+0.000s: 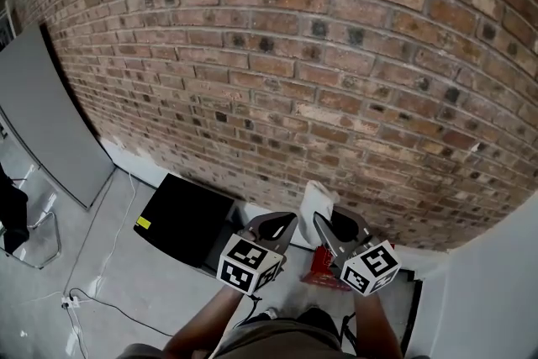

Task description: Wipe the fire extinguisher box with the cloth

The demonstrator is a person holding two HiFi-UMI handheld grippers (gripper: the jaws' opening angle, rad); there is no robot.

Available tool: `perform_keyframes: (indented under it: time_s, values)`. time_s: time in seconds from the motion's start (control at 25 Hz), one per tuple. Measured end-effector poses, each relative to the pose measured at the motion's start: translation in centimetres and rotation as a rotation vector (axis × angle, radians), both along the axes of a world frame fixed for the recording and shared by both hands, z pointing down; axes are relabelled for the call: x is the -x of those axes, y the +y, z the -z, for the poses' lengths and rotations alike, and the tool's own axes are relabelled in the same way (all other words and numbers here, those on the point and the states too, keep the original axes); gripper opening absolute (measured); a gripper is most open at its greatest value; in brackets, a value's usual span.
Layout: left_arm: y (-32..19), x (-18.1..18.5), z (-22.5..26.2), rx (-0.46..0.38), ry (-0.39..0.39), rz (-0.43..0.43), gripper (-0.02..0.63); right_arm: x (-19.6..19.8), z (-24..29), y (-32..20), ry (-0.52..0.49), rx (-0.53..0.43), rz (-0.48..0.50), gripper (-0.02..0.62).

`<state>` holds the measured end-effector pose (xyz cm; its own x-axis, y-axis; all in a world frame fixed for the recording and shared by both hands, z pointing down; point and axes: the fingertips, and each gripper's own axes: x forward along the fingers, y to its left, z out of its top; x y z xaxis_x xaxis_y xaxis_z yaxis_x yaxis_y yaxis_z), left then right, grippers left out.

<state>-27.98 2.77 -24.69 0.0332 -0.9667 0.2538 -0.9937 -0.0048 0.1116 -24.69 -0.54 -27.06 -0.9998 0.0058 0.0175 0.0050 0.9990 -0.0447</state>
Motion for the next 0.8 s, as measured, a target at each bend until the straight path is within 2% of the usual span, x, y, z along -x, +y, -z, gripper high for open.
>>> perform_keyframes:
  time_s: [0.8]
  values:
    - [1.3,0.0,0.6,-0.009,-0.004,-0.023,0.000,-0.1,1.4,1.0,-0.008,-0.018,-0.018,0.092]
